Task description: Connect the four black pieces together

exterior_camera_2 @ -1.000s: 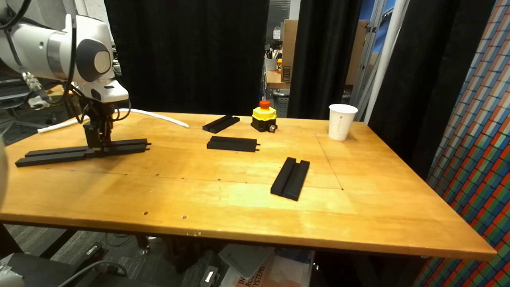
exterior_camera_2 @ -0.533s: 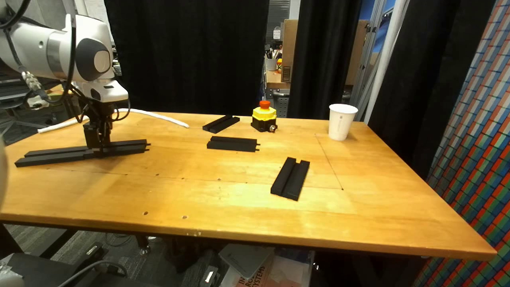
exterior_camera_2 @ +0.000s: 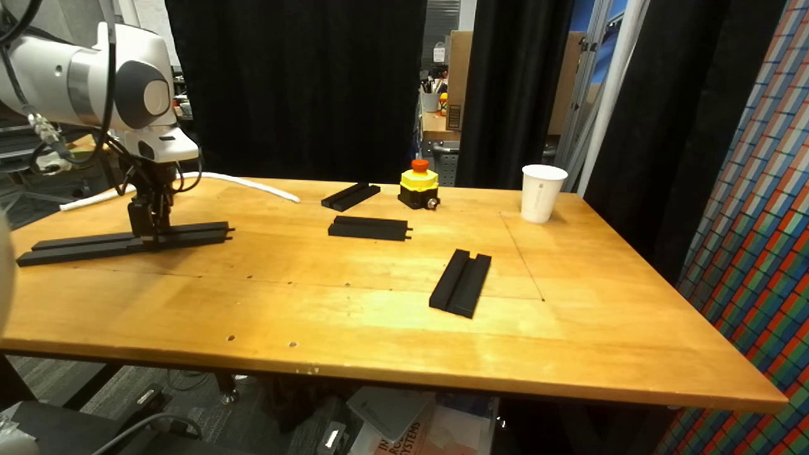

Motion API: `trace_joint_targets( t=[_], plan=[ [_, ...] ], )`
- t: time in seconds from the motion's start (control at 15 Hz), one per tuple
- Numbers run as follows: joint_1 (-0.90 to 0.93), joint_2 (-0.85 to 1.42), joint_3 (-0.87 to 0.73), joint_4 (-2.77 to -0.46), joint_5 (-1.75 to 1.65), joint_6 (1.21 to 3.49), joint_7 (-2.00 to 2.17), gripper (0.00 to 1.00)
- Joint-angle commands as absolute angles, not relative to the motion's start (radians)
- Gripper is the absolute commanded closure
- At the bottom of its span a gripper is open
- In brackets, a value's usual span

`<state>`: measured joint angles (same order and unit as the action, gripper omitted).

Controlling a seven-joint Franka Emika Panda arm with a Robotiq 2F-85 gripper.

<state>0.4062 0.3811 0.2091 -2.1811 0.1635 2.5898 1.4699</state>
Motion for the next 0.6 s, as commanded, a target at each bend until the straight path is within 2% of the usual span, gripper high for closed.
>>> trace_joint_targets(
  t=[0.0,0.53],
  plan=[
    [0.416,0.37,0.215,-2.19,0.173,2.593,1.485,0.55],
    [0.421,0.369,0.223,-2.197,0.176,2.594,1.483,0.55]
  ],
)
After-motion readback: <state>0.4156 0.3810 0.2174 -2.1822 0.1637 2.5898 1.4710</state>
